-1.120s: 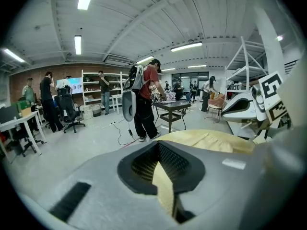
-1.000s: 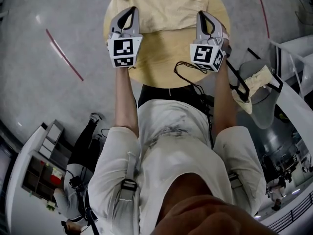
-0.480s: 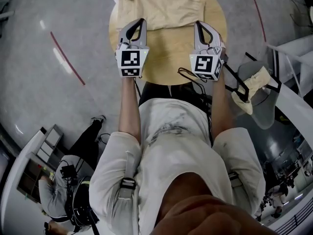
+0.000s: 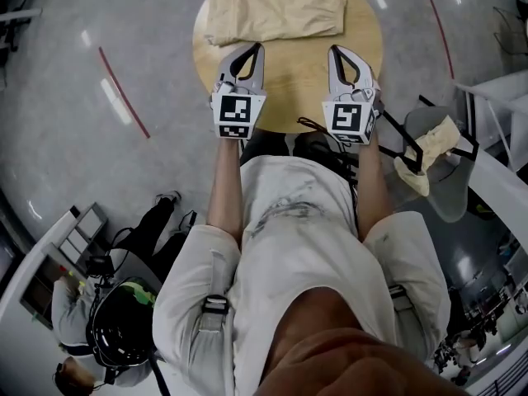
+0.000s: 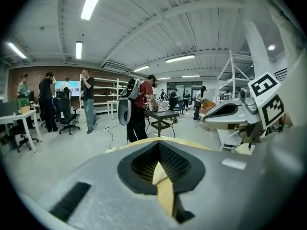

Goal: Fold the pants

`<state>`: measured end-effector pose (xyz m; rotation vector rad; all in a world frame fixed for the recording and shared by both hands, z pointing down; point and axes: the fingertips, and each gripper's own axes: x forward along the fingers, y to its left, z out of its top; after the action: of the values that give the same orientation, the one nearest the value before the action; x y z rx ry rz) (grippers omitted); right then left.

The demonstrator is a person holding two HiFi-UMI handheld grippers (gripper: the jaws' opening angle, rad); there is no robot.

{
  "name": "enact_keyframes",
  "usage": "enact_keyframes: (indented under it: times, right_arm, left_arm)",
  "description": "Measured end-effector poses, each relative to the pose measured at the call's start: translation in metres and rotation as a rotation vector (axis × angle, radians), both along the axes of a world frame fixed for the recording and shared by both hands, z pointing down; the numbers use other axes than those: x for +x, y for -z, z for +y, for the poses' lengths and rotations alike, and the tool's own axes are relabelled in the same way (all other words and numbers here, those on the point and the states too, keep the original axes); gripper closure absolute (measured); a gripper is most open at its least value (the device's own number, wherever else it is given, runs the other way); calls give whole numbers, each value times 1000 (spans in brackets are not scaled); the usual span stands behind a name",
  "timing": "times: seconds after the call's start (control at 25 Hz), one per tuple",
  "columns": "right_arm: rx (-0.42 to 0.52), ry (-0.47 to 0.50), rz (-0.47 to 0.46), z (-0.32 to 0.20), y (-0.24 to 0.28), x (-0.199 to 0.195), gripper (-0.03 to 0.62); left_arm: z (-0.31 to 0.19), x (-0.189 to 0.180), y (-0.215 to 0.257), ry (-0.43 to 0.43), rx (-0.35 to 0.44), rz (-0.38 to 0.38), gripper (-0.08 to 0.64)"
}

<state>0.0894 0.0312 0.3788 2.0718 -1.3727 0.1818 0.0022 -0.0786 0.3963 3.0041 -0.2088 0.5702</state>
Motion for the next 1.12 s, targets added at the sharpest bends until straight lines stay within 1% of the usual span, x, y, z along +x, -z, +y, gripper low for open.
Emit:
enact_keyframes:
  times: [0.24,0.44,0.6,0.8,0.96,1.12]
  right_arm:
    - [42,36,-11,23,15,-17,584]
    - [85,81,-4,78,35,-30,583]
    - [125,95,-14,115,44,-37,584]
    - [163,120,-13,160,54,-42,584]
    - [179,137,-6,192,63,-42,584]
    - [188,142,7,218,72,-35,584]
  left_arm:
    - [40,-16,21,10,16,24,552]
    - [105,-28,45,34,28,58,552]
    - [149,-37,53,47,32,73,552]
    - [202,-42,58,47,74,70,552]
    - [236,-44,62,57,77,77,552]
    - [257,-39,69,65,78,90,552]
